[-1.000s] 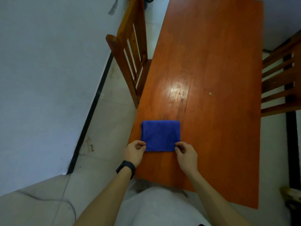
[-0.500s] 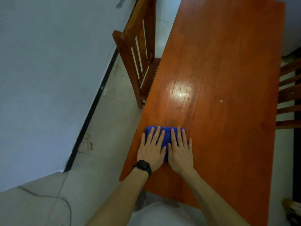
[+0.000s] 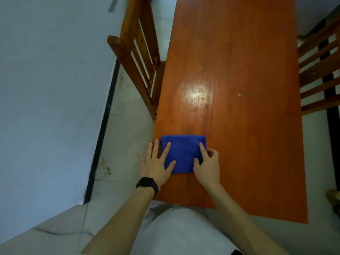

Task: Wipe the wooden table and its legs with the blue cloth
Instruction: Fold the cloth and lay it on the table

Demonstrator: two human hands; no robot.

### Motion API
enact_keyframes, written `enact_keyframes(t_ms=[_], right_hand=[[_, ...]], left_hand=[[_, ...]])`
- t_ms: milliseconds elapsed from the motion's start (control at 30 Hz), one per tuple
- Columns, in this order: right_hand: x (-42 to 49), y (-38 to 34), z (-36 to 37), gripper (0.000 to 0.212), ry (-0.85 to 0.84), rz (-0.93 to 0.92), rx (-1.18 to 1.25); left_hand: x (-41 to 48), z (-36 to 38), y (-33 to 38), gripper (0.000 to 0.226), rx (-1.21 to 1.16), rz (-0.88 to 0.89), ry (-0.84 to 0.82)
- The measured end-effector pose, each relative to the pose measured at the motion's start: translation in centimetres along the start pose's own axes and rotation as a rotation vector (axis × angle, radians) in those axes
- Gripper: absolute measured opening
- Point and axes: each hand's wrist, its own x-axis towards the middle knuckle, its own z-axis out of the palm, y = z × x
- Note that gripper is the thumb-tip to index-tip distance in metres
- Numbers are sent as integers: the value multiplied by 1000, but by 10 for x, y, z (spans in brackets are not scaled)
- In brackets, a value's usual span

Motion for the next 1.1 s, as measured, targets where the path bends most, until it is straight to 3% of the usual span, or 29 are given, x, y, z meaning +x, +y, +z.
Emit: enact_keyframes(t_ms=[367,500,667,800,1100], right_hand=[[-82,-6,35,70,-43,18,43],[-85,-7,38,68,-16,16,-80],[-84,-7,38,59,57,19,-173],[-84,-5,40,59,35,12,-216],[-99,1,42,60,-1,-2,-286]], left_hand=[[-40,11,-54,72,68,112,-67],[-44,11,-51,73,25,113,-82],[-48,12,-48,74,131,210,75],[-53,16,-46,71,144,226,-27],[-69,16,-51,74,198,223,-83]])
